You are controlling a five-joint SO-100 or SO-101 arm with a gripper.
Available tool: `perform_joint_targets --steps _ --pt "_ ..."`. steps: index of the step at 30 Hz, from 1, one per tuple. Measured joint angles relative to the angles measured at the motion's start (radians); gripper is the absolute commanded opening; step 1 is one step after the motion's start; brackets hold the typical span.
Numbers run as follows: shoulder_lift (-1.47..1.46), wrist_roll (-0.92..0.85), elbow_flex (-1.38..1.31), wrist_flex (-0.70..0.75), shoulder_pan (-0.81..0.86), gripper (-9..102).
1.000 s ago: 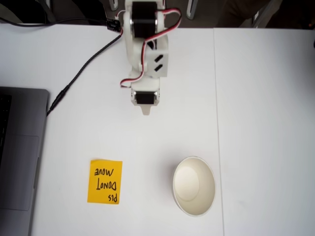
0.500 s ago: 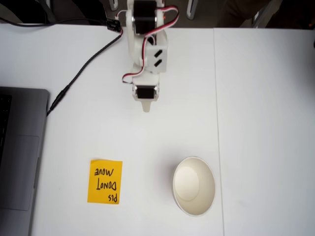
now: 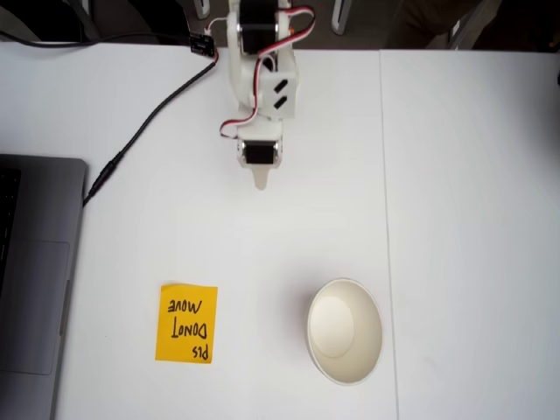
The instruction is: Pickup cup and make a pile of cup.
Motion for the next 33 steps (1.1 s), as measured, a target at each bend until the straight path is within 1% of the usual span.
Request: perform_joint_targets --steps 8,24,33 --pt "0.097 0.0 0.106 -0.055 0.0 -7" --pt "0.256 0.0 0.252 -0.057 0.0 -7" --pt "0.316 0.0 0.267 -0.057 0.0 -7"
